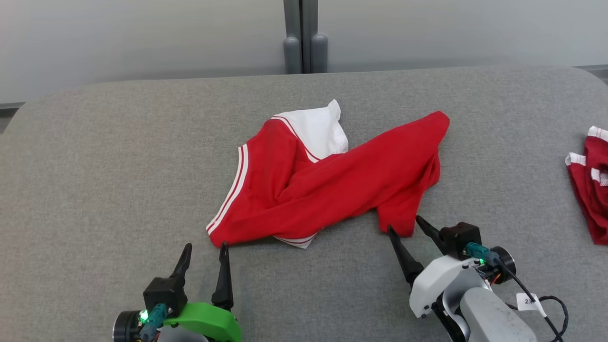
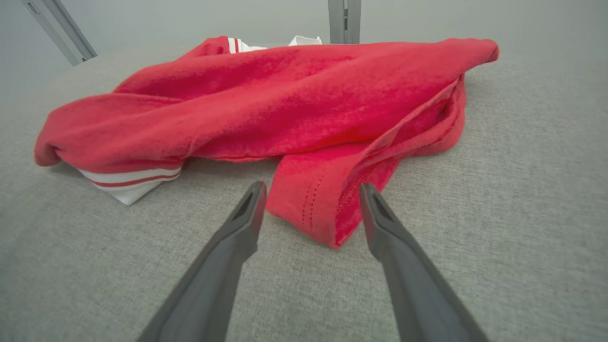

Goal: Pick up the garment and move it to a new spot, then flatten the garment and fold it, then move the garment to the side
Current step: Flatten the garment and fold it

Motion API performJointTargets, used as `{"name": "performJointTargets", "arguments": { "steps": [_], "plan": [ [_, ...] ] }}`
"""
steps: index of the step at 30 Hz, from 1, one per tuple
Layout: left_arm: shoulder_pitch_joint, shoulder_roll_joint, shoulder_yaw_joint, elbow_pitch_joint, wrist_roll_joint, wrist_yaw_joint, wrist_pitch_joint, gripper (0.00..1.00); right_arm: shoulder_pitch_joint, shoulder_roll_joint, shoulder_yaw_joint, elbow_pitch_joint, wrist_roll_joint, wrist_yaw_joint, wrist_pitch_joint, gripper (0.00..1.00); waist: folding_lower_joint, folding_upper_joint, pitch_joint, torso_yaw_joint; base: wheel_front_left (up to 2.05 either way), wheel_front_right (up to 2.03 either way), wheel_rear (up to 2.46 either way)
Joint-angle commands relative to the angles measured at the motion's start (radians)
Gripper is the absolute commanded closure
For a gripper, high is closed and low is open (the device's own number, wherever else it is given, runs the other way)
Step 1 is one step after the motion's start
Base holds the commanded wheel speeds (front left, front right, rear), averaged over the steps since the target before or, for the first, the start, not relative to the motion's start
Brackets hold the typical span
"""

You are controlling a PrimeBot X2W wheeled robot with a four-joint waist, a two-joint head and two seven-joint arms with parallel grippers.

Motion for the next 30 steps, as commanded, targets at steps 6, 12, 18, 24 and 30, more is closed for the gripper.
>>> {"name": "performJointTargets", "arguments": {
  "steps": [6,12,18,24,30],
  "plan": [
    [-0.018,0.004,0.001,0.007,-0.003,0.007,0.000,0.00,-0.052,-0.004,0.065,0.038,0.031,-0.002,-0.004,1.00,0.0000,0.0000,0.010,0.029,0.00,0.00,0.00],
    [-0.014,0.004,0.003,0.005,-0.010,0.011,0.000,0.00,-0.098,-0.002,0.198,-0.179,0.146,-0.001,-0.003,1.00,0.0000,0.0000,0.006,0.030,0.00,0.00,0.00],
    [-0.001,0.004,0.001,0.014,-0.015,0.007,0.000,0.00,-0.310,-0.004,0.383,-0.395,0.291,-0.001,-0.003,1.00,0.0000,0.0000,-0.010,0.031,0.00,0.00,0.00],
    [0.008,0.004,-0.033,0.032,-0.034,0.003,0.000,0.00,-0.601,-0.004,0.377,-0.432,0.369,-0.001,-0.003,1.00,0.0000,0.0000,-0.024,0.070,0.00,0.00,0.00],
    [0.021,0.004,-0.050,0.030,-0.048,0.013,0.000,0.00,-0.750,-0.004,0.235,-0.372,0.390,-0.001,-0.003,1.00,0.0000,0.0000,-0.023,0.111,0.00,0.00,0.00]
  ]
}}
